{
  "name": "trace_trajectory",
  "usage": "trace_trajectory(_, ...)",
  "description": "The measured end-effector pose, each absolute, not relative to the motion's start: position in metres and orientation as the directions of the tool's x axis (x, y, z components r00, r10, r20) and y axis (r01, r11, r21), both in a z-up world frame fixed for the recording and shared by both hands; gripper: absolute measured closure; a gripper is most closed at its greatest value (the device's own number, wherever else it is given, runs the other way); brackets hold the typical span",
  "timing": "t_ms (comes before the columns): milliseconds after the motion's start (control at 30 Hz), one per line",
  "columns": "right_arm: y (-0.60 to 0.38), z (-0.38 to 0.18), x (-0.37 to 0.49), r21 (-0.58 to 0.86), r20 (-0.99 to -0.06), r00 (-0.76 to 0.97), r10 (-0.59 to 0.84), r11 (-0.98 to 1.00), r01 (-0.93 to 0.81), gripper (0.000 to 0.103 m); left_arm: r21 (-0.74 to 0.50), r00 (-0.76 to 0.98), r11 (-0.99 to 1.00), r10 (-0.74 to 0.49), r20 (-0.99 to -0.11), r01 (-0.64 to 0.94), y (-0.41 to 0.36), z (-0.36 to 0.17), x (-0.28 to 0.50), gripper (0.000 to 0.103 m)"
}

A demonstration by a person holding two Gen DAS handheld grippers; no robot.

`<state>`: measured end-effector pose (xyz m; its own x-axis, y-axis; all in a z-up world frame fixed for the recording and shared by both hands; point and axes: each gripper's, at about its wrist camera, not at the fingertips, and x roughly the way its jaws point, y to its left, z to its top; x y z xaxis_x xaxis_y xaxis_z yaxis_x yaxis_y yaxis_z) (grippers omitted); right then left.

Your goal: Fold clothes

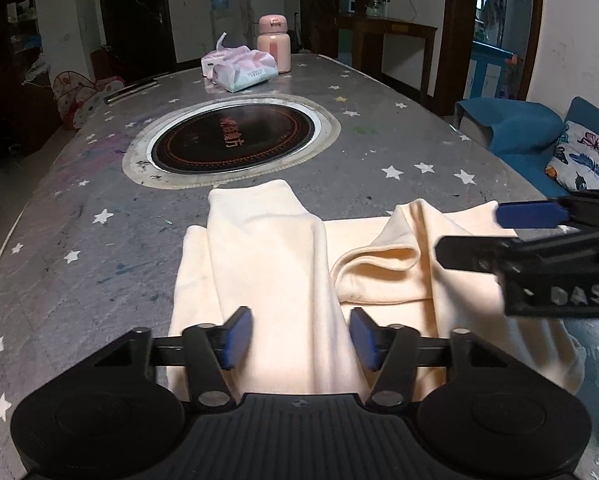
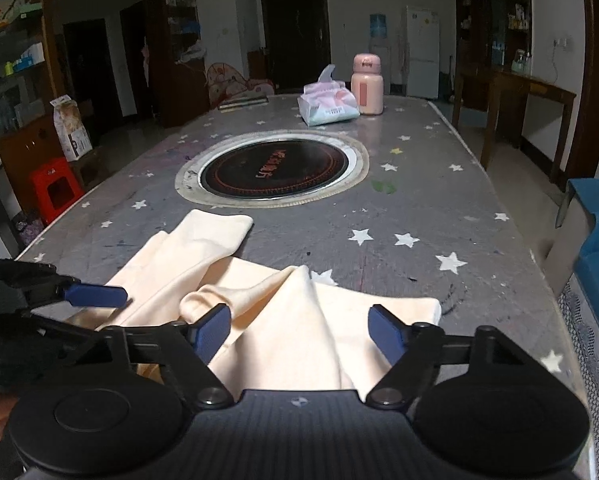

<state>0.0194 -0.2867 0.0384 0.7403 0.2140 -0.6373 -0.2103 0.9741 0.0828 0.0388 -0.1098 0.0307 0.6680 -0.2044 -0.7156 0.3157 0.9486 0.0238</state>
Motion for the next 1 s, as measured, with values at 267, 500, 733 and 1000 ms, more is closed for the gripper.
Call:
trace_trajectory(267, -0.282, 0.022, 0.046, 0.091, -0.687, 0.691, 0.226, 0.97, -0.227, 0.079, -0.005, 0.684, 0.949, -0.23, -0.692, 0.315, -0.096, 0.033, 0.038, 0.097)
trace_trajectory(500, -0.293, 0.041, 0.016, 0.101, -0.629, 0.742, 0.229, 0.972, -0.215, 0.096, -0.051, 0.731, 0.969, -0.218, -0.646, 0.243, -0.064, 0.051, 0.025, 0.1)
trace_trajectory(733, -0.319, 0.072, -0.04, 0.102, -0.542, 0.816, 0.203, 0.979, -0.176, 0.096, -0.079, 0.788, 0.986, -0.163, -0.594, 0.145, -0.019, 0.071, -0.009, 0.1)
trace_trajectory(1000, -0.349, 0.086, -0.108, 0.101, -0.505, 0.853, 0.135, 0.99, -0.097, 0.096, -0.094, 0.793, 0.994, -0.102, -0.6, 0.057, 0.02, 0.071, -0.054, 0.1)
